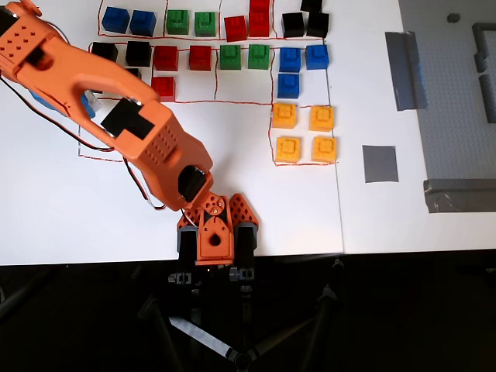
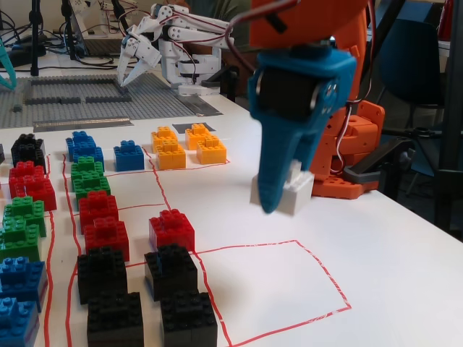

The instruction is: Grab the block and put it in the grey marker

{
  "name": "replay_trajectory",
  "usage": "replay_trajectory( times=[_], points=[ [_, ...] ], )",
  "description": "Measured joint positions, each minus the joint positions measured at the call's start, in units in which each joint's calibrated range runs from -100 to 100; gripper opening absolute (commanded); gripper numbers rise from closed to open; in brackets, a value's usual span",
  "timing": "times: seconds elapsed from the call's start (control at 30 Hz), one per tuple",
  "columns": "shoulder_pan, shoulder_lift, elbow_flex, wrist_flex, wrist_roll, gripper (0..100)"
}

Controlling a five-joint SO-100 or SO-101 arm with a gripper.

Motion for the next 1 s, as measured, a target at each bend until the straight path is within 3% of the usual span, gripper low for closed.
replay_trajectory(
  times=[0.37, 1.0],
  points=[
    [28.57, -9.75, 11.87, 4.41, 16.80, 0],
    [89.78, -6.01, 10.79, 2.16, 34.92, 0]
  ],
)
